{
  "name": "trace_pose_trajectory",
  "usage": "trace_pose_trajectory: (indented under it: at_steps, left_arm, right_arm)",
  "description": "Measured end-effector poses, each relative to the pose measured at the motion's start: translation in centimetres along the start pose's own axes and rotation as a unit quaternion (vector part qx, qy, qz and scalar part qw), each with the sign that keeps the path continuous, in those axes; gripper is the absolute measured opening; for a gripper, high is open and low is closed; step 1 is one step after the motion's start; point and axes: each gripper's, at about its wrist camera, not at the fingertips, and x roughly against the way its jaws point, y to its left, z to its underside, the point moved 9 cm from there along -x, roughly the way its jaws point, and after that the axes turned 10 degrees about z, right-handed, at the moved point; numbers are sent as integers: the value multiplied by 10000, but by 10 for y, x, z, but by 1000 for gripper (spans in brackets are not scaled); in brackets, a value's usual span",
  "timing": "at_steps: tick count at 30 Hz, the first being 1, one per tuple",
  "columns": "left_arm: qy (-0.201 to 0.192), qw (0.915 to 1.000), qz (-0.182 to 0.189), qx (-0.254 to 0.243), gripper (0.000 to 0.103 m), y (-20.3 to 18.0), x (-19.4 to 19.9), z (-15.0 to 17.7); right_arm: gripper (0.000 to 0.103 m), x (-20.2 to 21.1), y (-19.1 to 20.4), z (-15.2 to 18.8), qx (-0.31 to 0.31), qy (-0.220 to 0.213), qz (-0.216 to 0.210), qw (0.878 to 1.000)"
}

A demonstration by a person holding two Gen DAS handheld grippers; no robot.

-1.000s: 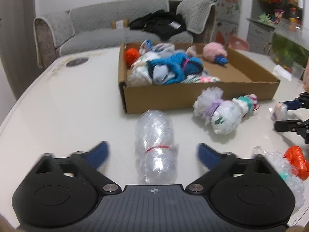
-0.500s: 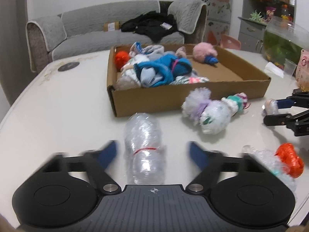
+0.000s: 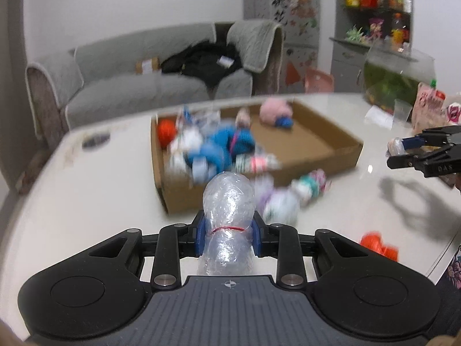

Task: Organize objects
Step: 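Lower both plastic-wrapped rolls into the box and open both tools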

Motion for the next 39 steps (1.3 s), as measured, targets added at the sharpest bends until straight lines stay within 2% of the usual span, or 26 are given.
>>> trace_pose_trajectory:
  at_steps: [6, 13, 16, 20, 26, 39]
  left_arm:
    - [-222, 9990, 71, -372, 36, -8, -8, -59]
    - [-207, 9972, 355, -626, 36, -23, -62, -117]
    - [-114, 9968, 422, -667, 36, -27, -91, -131]
    - [12, 9968, 502, -620, 36, -28, -123, -137]
    - [322, 9965, 536, -548, 37, -26, -158, -129]
    - [1062, 9914, 502, -574, 37, -23, -192, -111]
  right_arm:
    - [54, 0, -17, -53, 187, -431, 111, 9988]
    - [54, -23, -1, -101, 663, -827, -251, 9940]
    - [54, -41, 6, -111, 830, -815, -351, 9926]
    - [54, -66, 8, -115, 955, -668, -387, 9924]
    - [54, -86, 9, -108, 1084, -435, -449, 9921]
    - [55, -101, 13, -98, 1302, -21, -546, 9900]
